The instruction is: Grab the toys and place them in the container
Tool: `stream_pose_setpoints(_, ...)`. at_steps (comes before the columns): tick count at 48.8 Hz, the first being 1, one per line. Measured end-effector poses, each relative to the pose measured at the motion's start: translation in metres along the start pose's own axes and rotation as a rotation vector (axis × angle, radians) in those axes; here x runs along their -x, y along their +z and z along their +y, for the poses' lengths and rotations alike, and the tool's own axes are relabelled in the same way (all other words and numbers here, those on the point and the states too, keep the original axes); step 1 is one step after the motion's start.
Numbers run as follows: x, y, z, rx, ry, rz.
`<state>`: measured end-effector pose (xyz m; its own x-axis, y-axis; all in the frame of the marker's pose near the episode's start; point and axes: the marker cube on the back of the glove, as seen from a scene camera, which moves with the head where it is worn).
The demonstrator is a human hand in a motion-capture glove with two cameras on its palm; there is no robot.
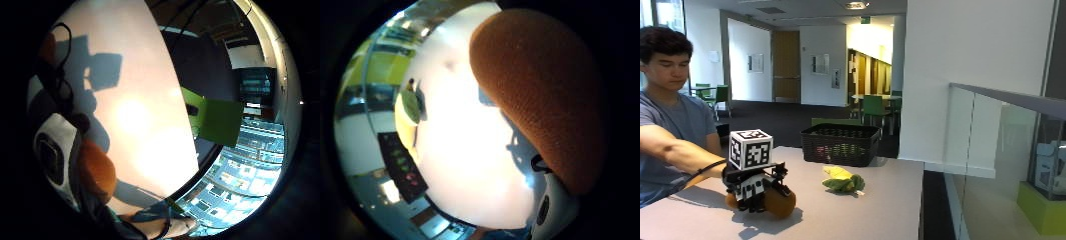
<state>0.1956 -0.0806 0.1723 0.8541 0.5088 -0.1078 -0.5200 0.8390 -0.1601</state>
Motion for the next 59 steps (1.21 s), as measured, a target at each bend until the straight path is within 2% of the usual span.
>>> stream_pose_setpoints(12, 0.002, -0.104, 0.008, -0.105, -0.067, -0.002)
stream_pose_setpoints(23, 0.015, -0.194, 0.031, -0.200, -0.047, -0.026)
stream_pose_setpoints(31, 0.034, -0.241, 0.050, -0.243, -0.084, -0.041)
stream_pose_setpoints(48, 0.143, -0.276, 0.104, -0.346, -0.201, -0.084)
stream_pose_setpoints(59, 0.261, -0.272, 0.157, -0.319, -0.384, -0.107)
